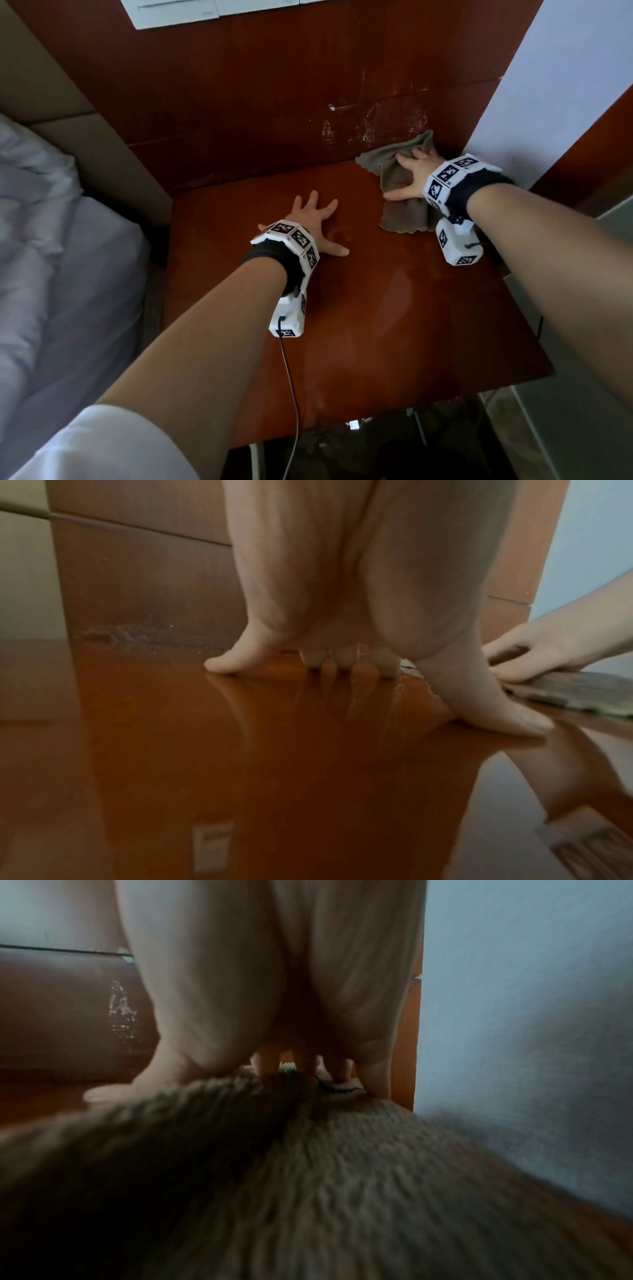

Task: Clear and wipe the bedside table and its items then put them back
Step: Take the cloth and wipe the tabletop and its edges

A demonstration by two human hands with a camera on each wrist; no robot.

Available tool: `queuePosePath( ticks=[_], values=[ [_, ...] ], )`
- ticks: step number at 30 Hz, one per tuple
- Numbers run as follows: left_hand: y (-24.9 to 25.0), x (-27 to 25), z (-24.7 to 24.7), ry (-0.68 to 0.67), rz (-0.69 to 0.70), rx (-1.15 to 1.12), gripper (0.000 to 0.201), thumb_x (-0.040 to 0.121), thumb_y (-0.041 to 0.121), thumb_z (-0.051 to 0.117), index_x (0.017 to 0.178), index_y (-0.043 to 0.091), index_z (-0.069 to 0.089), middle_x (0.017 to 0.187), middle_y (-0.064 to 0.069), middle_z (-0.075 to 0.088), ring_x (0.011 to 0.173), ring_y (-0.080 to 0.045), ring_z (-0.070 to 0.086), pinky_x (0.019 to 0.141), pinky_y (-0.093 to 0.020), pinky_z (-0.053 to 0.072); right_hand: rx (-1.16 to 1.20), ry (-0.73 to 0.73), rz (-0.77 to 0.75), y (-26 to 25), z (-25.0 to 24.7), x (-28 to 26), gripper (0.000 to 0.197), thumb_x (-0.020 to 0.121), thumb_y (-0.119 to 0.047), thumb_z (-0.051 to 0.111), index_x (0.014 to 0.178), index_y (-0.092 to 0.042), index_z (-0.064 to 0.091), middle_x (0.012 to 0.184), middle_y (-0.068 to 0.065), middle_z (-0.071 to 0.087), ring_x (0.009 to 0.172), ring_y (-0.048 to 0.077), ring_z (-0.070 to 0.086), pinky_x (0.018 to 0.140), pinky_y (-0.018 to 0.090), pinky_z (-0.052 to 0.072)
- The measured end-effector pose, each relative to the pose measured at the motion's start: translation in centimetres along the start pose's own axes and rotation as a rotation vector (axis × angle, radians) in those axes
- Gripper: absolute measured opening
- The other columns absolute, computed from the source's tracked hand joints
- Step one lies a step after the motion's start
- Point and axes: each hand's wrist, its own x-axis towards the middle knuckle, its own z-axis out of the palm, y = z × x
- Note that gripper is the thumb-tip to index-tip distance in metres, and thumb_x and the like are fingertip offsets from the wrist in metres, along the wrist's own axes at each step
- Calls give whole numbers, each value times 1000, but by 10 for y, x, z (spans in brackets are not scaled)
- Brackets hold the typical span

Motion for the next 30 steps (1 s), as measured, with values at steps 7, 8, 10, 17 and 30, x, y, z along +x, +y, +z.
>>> queuePosePath(
  ticks=[7,8,10,17,30],
  values=[
    [-3,6,0,7,-3,13,107,65,65,68,145,49,-2,157,8,-18,145,-26,-17,108,-69,15,-12,1,-18,2,-2,2,105,73,-76,50,151,-26,0,159,6,-4,146,33,-4,118,51,8],
    [-3,7,1,9,-3,16,107,65,65,68,145,49,-2,157,8,-18,145,-26,-17,108,-69,15,-24,0,-16,1,-2,1,105,73,-76,49,151,-26,0,159,6,-4,146,33,-4,118,51,9],
    [-3,8,1,11,-3,19,107,65,65,68,145,49,-2,157,8,-18,145,-26,-17,108,-68,14,-47,-9,-11,-3,-1,-5,103,75,-75,47,151,-25,-1,159,7,-4,146,34,-4,118,51,9],
    [2,3,-5,14,12,35,104,71,60,68,147,43,0,158,3,-16,145,-29,-15,114,-61,11,-21,-58,-56,-9,15,-48,98,79,-71,49,151,-31,-4,160,3,-8,146,34,-7,116,55,8],
    [6,-11,-4,35,19,130,96,79,59,61,149,37,-1,158,-4,-15,145,-33,-11,116,-54,8,-9,-108,-91,-34,65,-127,102,76,-69,56,150,-34,-5,159,-1,-14,146,30,-12,112,64,8]
  ],
)
